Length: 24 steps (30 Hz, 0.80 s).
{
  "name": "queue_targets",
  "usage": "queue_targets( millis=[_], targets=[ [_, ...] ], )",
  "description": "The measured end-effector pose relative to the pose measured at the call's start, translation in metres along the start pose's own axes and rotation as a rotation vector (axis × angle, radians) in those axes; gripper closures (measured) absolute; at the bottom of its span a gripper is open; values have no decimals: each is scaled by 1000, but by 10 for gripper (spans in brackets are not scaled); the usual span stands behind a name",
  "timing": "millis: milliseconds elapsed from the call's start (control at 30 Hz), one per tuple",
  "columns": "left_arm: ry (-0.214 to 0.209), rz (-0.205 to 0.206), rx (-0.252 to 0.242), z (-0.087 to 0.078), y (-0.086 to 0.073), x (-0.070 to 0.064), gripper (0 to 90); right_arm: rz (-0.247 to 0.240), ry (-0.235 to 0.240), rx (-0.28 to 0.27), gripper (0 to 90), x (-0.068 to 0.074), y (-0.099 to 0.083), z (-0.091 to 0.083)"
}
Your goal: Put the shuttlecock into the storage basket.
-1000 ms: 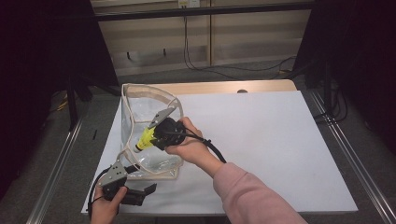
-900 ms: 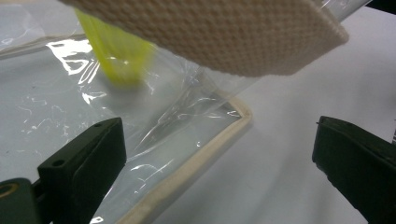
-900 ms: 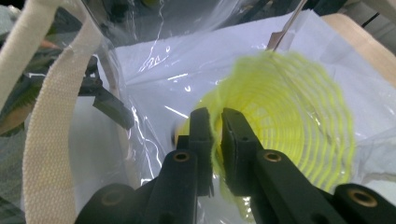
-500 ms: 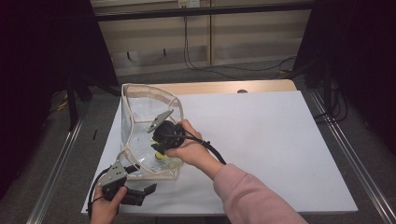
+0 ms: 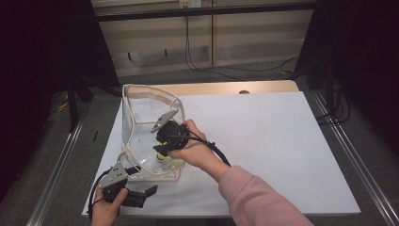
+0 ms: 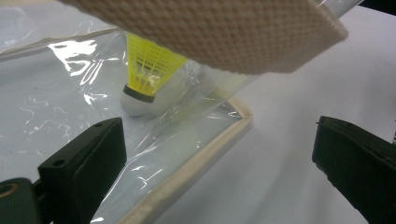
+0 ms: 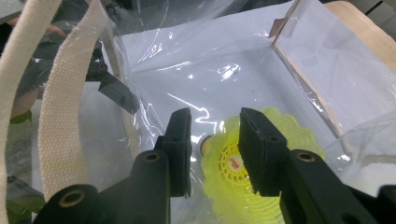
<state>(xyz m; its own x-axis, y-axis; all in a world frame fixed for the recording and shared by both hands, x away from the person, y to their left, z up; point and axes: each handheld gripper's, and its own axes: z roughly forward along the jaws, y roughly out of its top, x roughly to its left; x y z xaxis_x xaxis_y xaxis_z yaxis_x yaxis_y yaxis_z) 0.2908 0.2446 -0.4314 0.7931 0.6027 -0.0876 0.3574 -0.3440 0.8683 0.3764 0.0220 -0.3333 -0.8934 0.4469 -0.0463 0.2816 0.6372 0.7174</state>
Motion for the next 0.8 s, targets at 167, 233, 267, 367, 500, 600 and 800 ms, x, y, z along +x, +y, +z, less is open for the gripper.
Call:
queue_targets(
  millis=[167, 233, 267, 367, 500, 600, 800],
  targets=[
    [4, 2, 2, 0, 0, 0, 28, 9, 2, -12, 603, -1, 0, -3],
    [2, -3, 2, 0, 0, 0, 28, 3, 0, -20, 601, -2, 0, -4],
    [3, -2, 3, 0, 0, 0, 27, 7, 4, -17, 601, -2, 0, -5],
    [2, -2, 0, 0, 0, 0, 26, 12, -1, -15, 601, -3, 0, -5],
    [7, 5, 7, 0, 0, 0, 26, 14, 1, -20, 599, -3, 0, -2],
    [4, 0, 4, 0, 0, 0, 26, 9, -3, -10, 591, -3, 2, -1],
    [2, 2, 3, 0, 0, 1, 26, 15, -11, -5, 524, -4, 3, -2]
  ],
)
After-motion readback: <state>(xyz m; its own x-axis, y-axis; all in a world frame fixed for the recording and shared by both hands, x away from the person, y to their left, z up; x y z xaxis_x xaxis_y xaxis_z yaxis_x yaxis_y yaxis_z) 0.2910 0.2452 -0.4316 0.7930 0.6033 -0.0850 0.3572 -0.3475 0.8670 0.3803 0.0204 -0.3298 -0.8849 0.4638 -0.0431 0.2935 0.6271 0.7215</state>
